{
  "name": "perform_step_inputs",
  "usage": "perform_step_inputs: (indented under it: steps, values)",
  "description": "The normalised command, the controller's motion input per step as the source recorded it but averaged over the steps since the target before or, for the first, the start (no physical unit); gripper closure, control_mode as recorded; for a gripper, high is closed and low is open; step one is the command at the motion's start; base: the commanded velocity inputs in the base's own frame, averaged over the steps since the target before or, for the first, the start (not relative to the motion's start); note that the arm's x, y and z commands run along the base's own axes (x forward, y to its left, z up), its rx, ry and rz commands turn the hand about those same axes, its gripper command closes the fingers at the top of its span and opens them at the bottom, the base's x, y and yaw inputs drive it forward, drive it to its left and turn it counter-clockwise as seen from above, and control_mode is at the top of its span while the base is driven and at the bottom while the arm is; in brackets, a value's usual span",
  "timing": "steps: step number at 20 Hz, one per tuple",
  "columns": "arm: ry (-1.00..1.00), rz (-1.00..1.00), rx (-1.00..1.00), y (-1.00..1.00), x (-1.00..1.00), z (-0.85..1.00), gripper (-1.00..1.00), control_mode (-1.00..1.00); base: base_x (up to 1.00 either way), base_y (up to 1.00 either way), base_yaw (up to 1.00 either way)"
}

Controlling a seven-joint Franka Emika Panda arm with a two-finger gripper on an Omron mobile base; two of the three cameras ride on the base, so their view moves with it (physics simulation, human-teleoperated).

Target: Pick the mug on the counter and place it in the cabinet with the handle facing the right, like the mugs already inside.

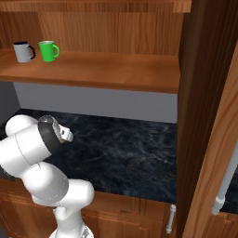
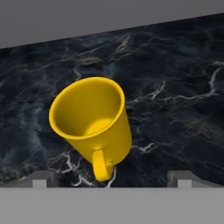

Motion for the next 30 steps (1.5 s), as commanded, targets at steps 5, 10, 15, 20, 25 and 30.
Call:
perform_step_inputs:
  steps: [5,10,15,20,25,30]
  values:
    - [0.0,0.0,0.0,0.17,0.12,-0.11,1.0,-1.0,0.0,0.0,0.0]
    - [0.0,0.0,0.0,0.18,0.01,-0.1,1.0,-1.0,0.0,0.0,0.0]
    - [0.0,0.0,0.0,0.1,0.0,-0.07,1.0,-1.0,0.0,0.0,0.0]
    - [0.0,0.0,0.0,0.01,0.0,-0.01,1.0,-1.0,0.0,0.0,0.0]
    - [-0.03,0.0,0.0,0.0,0.0,0.0,1.0,-1.0,0.0,0.0,0.0]
    - [-0.13,0.0,0.0,0.04,-0.34,0.4,1.0,-1.0,0.0,0.0,0.0]
